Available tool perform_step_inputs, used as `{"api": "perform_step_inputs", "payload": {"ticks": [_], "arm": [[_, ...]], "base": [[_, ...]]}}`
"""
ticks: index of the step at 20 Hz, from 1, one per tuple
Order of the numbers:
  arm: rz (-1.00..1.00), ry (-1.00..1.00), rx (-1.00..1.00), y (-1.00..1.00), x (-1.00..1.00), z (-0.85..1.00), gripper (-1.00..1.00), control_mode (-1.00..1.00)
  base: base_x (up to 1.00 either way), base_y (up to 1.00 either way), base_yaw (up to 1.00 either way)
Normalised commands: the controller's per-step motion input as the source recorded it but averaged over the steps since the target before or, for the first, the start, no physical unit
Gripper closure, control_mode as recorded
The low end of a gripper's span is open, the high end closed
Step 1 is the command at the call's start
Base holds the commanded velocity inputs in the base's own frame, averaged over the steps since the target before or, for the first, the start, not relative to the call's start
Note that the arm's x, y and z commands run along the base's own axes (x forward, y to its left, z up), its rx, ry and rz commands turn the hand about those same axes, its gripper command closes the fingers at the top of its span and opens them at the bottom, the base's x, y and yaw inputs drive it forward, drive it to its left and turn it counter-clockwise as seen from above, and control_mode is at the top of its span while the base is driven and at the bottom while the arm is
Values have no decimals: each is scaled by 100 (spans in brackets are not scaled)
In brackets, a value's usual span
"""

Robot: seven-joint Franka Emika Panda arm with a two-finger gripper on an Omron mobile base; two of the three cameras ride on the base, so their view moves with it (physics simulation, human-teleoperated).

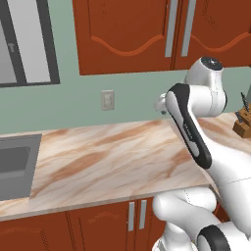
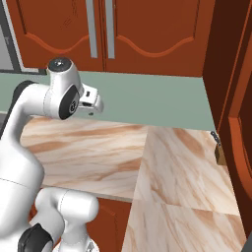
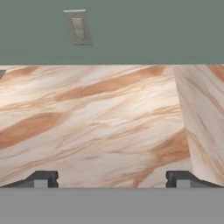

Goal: Open the cabinet, pick the kettle from the cabinet, and place it in the sink.

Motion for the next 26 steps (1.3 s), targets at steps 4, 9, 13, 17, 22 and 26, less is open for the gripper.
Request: {"api": "perform_step_inputs", "payload": {"ticks": [4, 9, 13, 17, 22, 26], "arm": [[-11, -2, 0, 0, 0, 30, -100, -100], [-12, -1, 0, 0, 0, 35, -100, -100], [-10, -4, 0, 0, 1, 37, -100, -100], [-2, -11, 0, 0, 5, 36, -100, -100], [0, -14, 0, -3, 3, 36, -100, -100], [2, -21, -1, -6, 0, 32, -100, -100]], "base": [[0, 0, 0], [0, 0, 0], [0, 0, 0], [0, 0, 0], [0, 0, 0], [0, 0, 0]]}}
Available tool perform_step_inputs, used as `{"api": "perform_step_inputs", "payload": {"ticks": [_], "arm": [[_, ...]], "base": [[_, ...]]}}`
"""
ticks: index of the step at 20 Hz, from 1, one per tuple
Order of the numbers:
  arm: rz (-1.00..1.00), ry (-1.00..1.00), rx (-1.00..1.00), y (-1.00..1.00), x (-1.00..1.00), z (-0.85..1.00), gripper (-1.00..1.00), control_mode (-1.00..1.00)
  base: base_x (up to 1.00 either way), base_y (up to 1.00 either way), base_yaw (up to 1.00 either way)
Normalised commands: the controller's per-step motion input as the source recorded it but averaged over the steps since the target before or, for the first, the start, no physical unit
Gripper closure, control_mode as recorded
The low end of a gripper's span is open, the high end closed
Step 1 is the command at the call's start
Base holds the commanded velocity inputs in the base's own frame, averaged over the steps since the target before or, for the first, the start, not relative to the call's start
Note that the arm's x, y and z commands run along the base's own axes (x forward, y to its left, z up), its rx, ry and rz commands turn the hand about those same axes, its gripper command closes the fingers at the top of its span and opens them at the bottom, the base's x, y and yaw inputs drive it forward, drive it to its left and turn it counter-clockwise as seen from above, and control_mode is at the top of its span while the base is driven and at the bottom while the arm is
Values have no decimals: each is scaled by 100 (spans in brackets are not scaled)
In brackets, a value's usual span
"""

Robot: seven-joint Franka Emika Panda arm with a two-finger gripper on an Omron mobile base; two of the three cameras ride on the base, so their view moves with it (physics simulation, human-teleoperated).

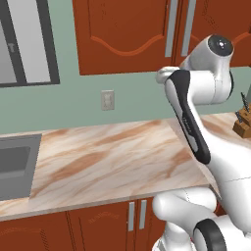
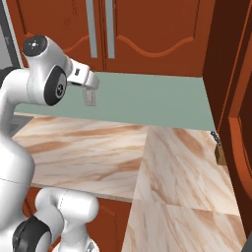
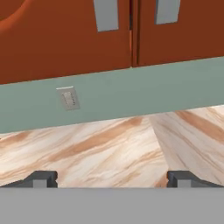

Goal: Open the cabinet, pick the kettle from the cabinet, and place it in the sink.

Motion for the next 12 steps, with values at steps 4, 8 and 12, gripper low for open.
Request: {"api": "perform_step_inputs", "payload": {"ticks": [4, 8, 12], "arm": [[0, -22, -6, -2, 2, 28, -100, -100], [0, -13, -5, 0, 6, 32, -100, -100], [0, -4, -1, -3, 13, 32, -100, -100]], "base": [[0, 0, 0], [0, 0, 0], [0, 0, 0]]}}
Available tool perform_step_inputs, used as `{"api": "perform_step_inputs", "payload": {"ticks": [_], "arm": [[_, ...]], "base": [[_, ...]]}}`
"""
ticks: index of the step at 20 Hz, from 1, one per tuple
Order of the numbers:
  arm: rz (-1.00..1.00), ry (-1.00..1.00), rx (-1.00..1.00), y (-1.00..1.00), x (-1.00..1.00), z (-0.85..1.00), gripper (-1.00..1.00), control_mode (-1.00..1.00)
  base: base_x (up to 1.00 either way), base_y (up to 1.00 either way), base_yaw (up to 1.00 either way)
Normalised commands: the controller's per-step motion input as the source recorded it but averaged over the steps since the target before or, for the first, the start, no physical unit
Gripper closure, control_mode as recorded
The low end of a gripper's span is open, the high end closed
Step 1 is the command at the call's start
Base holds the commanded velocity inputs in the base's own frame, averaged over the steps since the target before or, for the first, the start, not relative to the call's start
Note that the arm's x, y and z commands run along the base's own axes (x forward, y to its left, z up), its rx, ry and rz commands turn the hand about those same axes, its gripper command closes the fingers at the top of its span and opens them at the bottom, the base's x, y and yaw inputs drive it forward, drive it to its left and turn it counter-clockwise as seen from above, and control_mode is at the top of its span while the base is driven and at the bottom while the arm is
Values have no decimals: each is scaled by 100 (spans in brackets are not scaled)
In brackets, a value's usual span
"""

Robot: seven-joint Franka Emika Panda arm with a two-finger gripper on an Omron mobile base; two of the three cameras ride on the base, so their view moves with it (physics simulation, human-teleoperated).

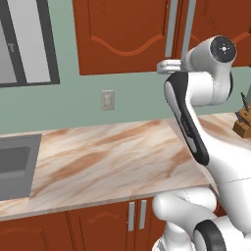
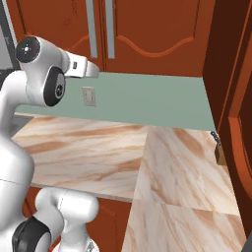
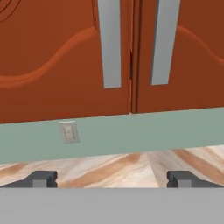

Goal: Open the cabinet, pick the kettle from the cabinet, and place it in the sink.

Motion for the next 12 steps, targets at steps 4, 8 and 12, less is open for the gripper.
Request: {"api": "perform_step_inputs", "payload": {"ticks": [4, 8, 12], "arm": [[0, -3, 0, -3, 16, 32, -100, -100], [0, 0, 0, -4, 20, 28, -100, -100], [0, 2, 0, -6, 21, 24, -100, -100]], "base": [[0, 0, 0], [0, 0, 0], [0, 0, 0]]}}
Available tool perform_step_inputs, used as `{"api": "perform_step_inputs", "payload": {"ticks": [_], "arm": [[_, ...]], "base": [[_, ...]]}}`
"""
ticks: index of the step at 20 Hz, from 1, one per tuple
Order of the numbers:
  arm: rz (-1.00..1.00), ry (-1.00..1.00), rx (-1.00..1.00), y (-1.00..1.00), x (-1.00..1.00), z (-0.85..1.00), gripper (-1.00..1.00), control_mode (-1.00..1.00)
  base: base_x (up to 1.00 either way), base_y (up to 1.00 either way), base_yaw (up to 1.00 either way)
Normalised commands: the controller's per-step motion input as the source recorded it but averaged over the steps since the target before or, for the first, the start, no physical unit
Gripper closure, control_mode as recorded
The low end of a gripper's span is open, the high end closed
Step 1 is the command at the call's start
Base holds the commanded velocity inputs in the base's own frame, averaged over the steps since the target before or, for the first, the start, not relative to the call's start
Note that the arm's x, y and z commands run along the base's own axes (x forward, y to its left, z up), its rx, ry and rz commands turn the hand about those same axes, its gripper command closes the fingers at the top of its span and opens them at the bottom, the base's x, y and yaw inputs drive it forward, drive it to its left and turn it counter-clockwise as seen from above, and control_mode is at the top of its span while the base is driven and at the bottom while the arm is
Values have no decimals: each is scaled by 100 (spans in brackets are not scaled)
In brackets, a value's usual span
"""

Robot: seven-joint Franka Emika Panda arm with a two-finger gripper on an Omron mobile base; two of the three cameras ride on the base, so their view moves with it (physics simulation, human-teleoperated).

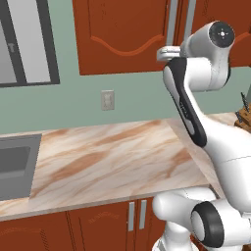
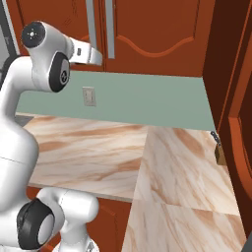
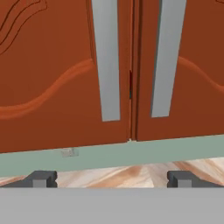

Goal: Open the cabinet, pick the kettle from the cabinet, and place it in the sink.

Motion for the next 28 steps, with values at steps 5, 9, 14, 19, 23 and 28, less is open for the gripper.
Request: {"api": "perform_step_inputs", "payload": {"ticks": [5, 9, 14, 19, 23, 28], "arm": [[7, 1, 5, -10, 29, 7, -100, -100], [16, 0, 9, -5, 33, 5, -100, -100], [15, 0, 2, 0, 38, 0, -100, -100], [8, 7, 0, 0, 45, 0, -100, -100], [3, 8, 0, 0, 49, 4, -100, -100], [0, 4, 0, 0, 49, 9, -100, -100]], "base": [[0, 0, 0], [0, 0, 0], [0, 0, 0], [0, 0, 0], [0, 0, 0], [0, 0, 0]]}}
